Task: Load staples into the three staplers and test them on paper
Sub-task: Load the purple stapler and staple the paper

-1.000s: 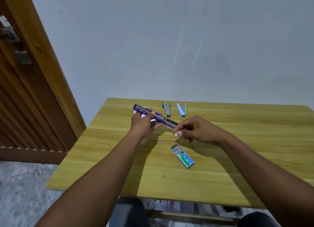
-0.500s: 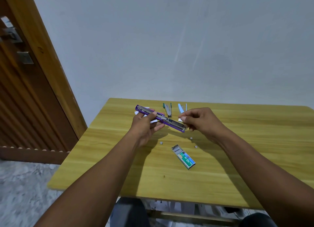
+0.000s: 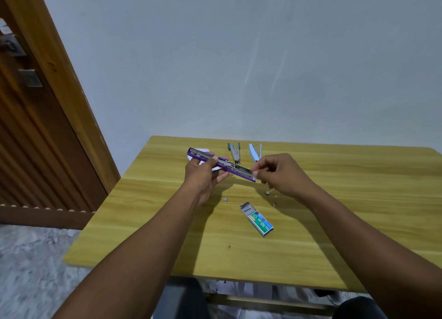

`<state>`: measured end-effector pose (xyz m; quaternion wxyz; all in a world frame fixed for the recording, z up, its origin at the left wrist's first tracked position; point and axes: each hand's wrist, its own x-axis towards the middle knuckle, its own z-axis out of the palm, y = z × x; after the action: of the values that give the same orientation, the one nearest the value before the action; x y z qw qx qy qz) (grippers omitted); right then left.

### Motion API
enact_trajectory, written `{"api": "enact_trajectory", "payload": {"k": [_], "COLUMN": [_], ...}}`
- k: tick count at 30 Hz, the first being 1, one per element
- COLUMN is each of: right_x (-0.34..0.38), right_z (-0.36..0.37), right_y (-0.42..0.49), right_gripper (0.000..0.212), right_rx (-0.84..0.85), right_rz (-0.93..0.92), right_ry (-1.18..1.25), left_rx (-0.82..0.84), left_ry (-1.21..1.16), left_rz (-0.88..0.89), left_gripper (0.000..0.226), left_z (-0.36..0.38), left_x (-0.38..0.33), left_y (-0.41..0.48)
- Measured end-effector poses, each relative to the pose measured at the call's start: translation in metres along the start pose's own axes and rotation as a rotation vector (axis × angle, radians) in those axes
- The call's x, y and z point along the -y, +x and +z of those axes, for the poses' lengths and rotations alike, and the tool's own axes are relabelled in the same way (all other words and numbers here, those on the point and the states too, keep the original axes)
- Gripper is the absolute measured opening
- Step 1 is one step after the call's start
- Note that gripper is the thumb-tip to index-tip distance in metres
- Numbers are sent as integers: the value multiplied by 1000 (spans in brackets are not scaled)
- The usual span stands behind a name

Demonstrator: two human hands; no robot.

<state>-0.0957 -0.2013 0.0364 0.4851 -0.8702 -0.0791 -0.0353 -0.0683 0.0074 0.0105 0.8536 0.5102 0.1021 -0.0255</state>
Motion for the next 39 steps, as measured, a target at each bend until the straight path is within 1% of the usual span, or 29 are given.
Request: {"api": "enact_trajectory", "payload": {"k": [2, 4, 7, 10, 13, 15, 19, 22, 24, 25, 28, 30, 33, 36, 39], "right_x": [-2, 0, 8, 20, 26, 28, 35, 34, 31, 30, 30, 29, 28, 25, 26], "right_z": [7, 18, 40, 69, 95, 108, 121, 123, 120, 116, 94, 76, 53, 41, 32], "right_y": [-3, -5, -4, 4, 12, 16, 19, 21, 21, 20, 18, 15, 12, 15, 17], "right_gripper": [12, 16, 17, 17, 26, 28, 15, 16, 17, 15, 10, 11, 14, 11, 20], "right_rx": [79, 146, 209, 233, 222, 217, 275, 274, 246, 214, 91, 61, 30, -40, -57], "right_rz": [-23, -30, -54, -108, -187, -240, -285, -278, -246, -204, -25, 6, 3, -18, -15], "right_ry": [-108, -208, -283, -372, -490, -531, -621, -649, -600, -523, -192, -68, 20, 62, 89], "left_rx": [-66, -124, -168, -204, -245, -257, -258, -244, -236, -229, -201, -185, -144, -102, -81], "left_ry": [-2, -13, -37, -46, -57, -56, -54, -47, -43, -41, -29, -26, -24, -10, 10], "left_rz": [27, 55, 84, 98, 111, 113, 102, 87, 81, 76, 72, 64, 47, 46, 48], "left_gripper": [14, 11, 5, 2, 5, 6, 7, 8, 8, 8, 5, 4, 4, 9, 9], "left_z": [-3, -10, -25, -42, -59, -69, -81, -81, -79, -78, -75, -70, -60, -49, -39], "left_x": [-2, -8, -26, -39, -46, -48, -48, -47, -47, -47, -45, -42, -37, -31, -29], "left_y": [3, 7, 10, 8, 5, 3, -1, -2, -2, -3, -2, -1, -1, 0, -1]}}
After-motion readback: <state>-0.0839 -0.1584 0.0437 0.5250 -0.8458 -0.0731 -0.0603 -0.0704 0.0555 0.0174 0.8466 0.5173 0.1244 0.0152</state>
